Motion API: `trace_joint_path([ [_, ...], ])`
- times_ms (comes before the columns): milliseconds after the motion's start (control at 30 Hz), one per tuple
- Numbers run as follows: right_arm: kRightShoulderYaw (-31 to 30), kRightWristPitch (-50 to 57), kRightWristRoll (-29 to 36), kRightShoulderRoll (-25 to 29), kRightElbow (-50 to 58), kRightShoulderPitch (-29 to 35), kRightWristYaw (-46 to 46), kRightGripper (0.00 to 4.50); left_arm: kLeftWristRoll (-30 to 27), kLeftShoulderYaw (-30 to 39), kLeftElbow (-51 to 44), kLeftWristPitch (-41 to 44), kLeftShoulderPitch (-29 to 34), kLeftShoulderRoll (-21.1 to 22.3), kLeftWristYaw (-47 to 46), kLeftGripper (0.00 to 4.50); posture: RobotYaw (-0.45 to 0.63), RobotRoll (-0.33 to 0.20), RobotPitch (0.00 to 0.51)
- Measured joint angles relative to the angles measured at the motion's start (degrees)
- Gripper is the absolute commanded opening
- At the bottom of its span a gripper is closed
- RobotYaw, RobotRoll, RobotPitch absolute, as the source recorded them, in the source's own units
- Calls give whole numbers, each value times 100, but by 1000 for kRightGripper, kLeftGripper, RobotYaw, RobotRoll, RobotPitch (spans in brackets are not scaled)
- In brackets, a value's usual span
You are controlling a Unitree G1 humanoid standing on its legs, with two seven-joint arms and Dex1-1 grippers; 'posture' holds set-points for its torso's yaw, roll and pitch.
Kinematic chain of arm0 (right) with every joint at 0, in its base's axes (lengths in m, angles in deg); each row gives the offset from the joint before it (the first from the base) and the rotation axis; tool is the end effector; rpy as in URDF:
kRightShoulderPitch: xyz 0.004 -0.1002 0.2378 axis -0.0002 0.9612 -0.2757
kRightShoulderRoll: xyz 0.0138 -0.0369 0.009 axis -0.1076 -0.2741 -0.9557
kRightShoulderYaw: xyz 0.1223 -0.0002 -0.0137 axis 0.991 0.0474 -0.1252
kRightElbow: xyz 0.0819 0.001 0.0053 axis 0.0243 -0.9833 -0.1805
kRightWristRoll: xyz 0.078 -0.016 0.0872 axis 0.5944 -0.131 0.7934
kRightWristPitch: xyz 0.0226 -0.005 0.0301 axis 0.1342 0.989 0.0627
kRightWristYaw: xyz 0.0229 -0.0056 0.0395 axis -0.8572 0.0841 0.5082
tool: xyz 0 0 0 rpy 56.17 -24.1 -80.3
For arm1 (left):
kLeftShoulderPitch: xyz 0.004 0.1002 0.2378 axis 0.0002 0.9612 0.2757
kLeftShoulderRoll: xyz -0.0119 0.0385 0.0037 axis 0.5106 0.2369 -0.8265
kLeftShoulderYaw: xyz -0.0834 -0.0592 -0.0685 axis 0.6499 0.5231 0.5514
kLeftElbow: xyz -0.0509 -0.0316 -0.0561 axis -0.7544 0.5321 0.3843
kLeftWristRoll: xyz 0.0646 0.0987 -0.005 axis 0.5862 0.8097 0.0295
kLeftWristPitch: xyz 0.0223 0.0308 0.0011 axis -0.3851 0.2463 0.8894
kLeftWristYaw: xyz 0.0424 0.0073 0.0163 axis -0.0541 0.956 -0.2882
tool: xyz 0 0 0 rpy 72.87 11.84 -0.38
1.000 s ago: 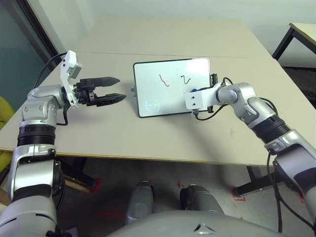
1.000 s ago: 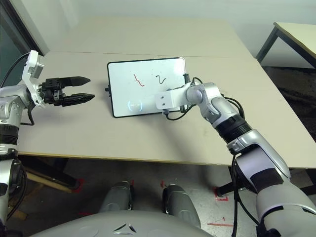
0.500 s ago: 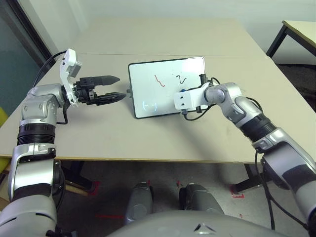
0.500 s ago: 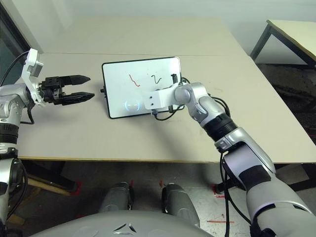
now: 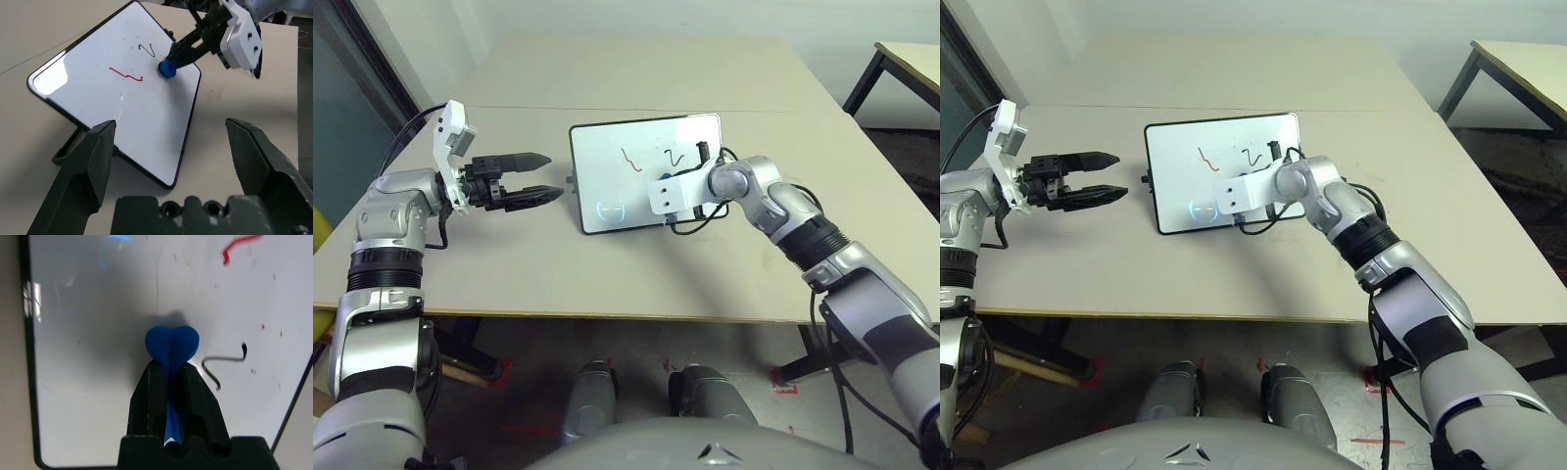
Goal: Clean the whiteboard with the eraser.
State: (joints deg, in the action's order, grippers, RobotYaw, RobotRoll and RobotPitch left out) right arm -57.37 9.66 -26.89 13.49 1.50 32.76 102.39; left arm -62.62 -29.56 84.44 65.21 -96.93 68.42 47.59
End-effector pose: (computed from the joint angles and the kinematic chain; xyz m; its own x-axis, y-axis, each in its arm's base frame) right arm 0.3640 -0.1199 0.1595 0.6969 0.3984 -0.5963 -0.5872 -0.1605 -0.7934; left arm 0.3216 0.3298 0.1783 0.4276 -0.8832 -0.1927 0.9014 0.4327 0.0169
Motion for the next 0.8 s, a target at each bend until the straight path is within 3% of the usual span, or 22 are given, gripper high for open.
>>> trace_joint_path([
  [367, 570, 335, 574, 597, 651, 139, 484, 107, 2, -3, 51, -2, -32, 0, 1, 4500, 265, 0, 0],
  [633, 597, 316, 563, 538, 371, -20, 302, 107, 2, -3, 73, -1, -38, -2, 2, 4500, 274, 0, 0],
  [800, 488, 207, 428, 198, -327, -233, -76, 107, 1, -2, 77, -1, -52, -5, 1, 4500, 283, 0, 0],
])
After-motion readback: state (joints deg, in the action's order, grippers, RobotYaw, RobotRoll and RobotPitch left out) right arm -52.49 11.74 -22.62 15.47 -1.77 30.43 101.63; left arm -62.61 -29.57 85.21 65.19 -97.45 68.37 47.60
